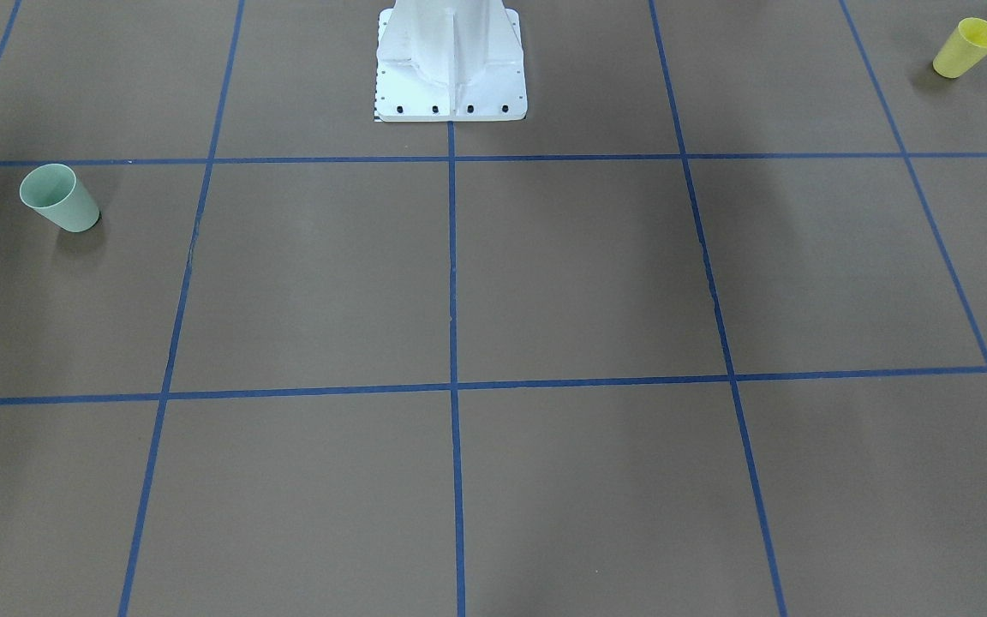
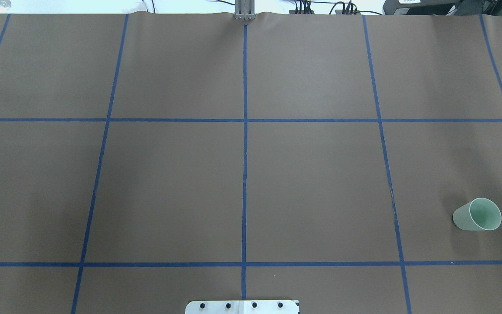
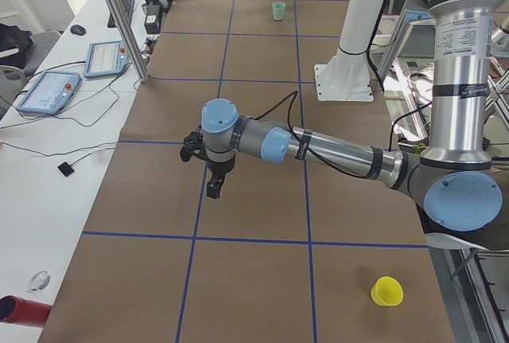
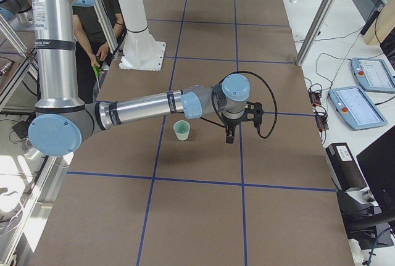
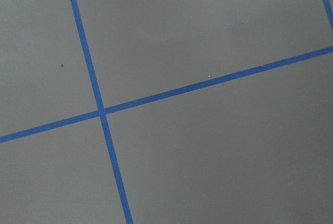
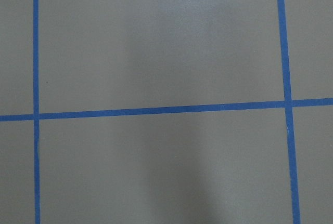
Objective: Transfer and stack yellow cup on green cup
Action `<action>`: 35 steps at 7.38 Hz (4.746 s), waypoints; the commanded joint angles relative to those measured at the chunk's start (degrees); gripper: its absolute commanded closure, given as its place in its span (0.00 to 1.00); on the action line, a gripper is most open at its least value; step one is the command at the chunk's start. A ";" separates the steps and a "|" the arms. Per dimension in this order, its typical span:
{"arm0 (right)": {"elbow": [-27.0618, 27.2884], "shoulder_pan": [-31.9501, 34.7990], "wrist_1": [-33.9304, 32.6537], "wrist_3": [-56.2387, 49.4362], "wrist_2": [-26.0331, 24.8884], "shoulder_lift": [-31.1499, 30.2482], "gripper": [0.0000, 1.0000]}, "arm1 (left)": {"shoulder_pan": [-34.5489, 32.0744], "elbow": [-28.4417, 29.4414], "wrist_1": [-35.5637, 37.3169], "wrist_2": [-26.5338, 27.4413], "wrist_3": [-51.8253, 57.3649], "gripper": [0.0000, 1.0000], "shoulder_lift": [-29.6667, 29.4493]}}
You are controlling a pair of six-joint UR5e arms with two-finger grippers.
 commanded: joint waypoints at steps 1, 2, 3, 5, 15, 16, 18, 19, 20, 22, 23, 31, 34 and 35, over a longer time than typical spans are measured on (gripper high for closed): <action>0.16 0.09 -0.10 0.00 0.33 0.09 0.00 | -0.06 -0.11 -0.14 -0.06 0.06 0.00 0.58; -0.19 0.09 0.07 0.00 0.32 -0.26 0.00 | 0.03 -0.11 -0.14 -0.06 0.06 0.00 0.58; 0.42 0.18 0.34 -0.09 0.41 -0.44 0.00 | 0.03 -0.28 -0.14 -0.06 0.06 0.00 0.50; 0.43 0.09 0.95 0.00 0.59 -0.88 0.00 | -0.06 -0.63 -0.14 -0.24 -0.03 0.00 0.58; 1.83 0.09 2.53 0.09 -3.55 -1.67 0.00 | 0.11 -1.25 -0.05 -0.33 -3.95 0.00 1.99; 2.53 0.09 2.54 0.26 -3.11 -1.93 0.00 | 0.20 -1.86 0.03 -0.15 -16.95 0.00 2.16; 2.80 0.00 2.54 0.26 -2.84 -1.93 0.00 | 0.64 -1.78 0.12 0.29 -32.75 0.00 3.73; 2.80 -0.17 2.62 0.26 -2.84 -1.76 0.00 | 0.64 -1.78 0.12 0.55 -37.94 0.00 4.88; 2.71 -0.18 3.76 0.44 -2.84 -1.76 0.00 | 0.64 -1.95 0.12 2.29 -40.34 0.00 6.02; 2.19 -1.49 5.70 0.53 -3.02 -1.76 0.00 | 1.08 -1.95 0.12 9.22 -48.99 0.00 7.44; 1.75 -1.58 5.70 0.53 -3.28 -1.76 0.00 | 4.47 -1.95 0.12 12.13 -56.73 0.00 7.35; -2.65 -3.86 10.62 0.44 -2.93 -1.67 0.00 | 27.94 -1.86 2.91 43.15 -110.16 0.00 19.89; -4.84 -6.06 10.62 0.44 -2.93 -0.97 0.00 | 39.80 -2.30 21.25 44.85 -136.35 0.01 20.01; -5.28 -6.15 10.71 0.44 -2.93 -0.97 0.00 | 44.54 -2.48 25.22 44.07 -144.26 0.01 20.01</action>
